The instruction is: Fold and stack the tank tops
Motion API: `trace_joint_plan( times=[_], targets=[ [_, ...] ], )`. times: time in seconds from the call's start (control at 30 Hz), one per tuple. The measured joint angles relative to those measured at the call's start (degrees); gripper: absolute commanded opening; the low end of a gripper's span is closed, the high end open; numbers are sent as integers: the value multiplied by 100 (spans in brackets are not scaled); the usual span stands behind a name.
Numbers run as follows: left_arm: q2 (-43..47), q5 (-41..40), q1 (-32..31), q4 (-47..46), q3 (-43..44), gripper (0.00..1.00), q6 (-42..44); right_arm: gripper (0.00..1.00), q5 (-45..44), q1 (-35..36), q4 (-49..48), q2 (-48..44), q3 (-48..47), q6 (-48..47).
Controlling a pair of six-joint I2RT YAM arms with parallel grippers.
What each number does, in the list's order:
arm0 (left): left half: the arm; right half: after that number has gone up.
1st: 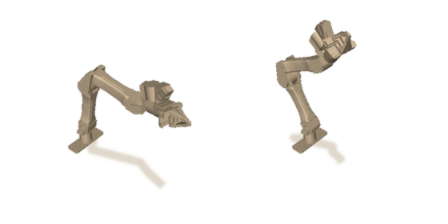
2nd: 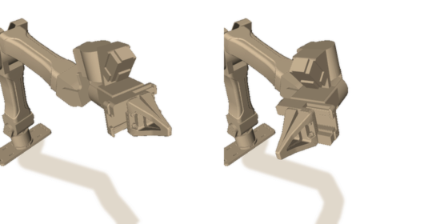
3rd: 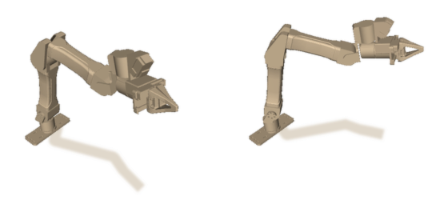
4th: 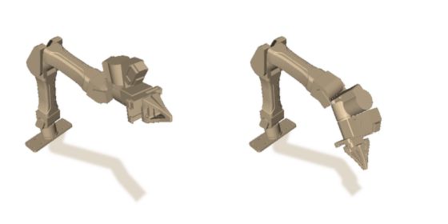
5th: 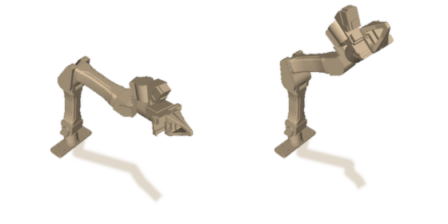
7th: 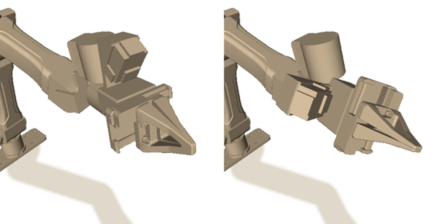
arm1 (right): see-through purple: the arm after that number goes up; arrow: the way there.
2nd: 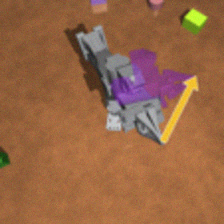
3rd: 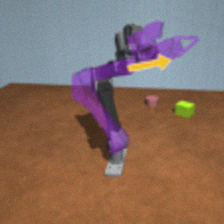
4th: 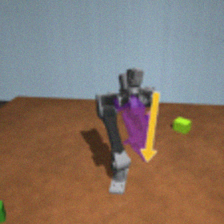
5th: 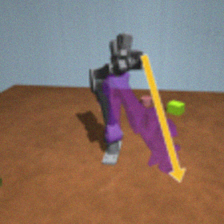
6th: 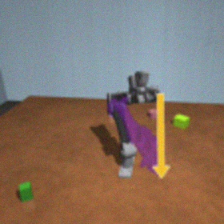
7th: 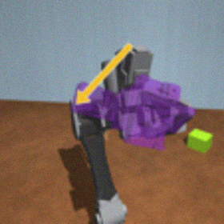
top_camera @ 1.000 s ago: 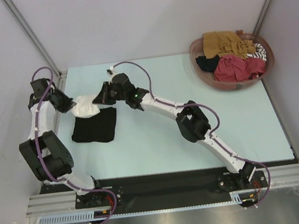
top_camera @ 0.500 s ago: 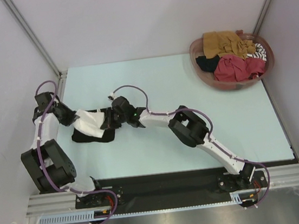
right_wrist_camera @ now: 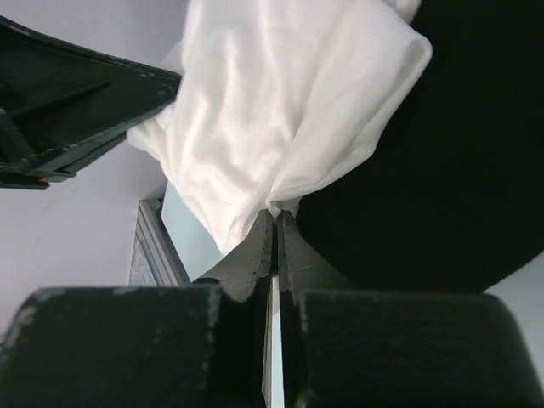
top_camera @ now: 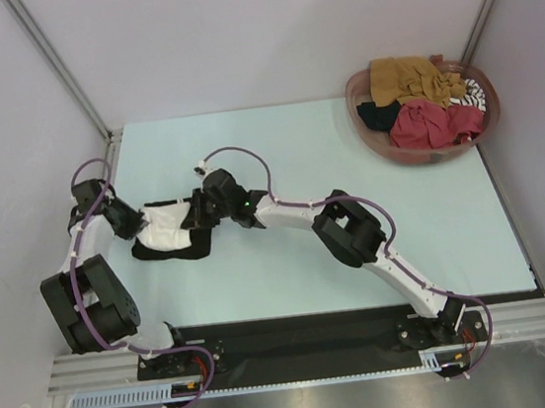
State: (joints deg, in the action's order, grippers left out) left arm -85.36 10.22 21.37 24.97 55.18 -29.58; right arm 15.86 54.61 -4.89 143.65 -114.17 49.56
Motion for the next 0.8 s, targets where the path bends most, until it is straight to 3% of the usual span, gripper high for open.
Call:
trace_joint_plan(
  times=[0.4,0.8],
  targets=[
    [28,13,0,-129,0,0,-39,0,-275,44,337,-33,-361,-393],
    [-214,109,2,-378,-61,0,-98,0,-409,44,289,-229,63,-437]
  ],
)
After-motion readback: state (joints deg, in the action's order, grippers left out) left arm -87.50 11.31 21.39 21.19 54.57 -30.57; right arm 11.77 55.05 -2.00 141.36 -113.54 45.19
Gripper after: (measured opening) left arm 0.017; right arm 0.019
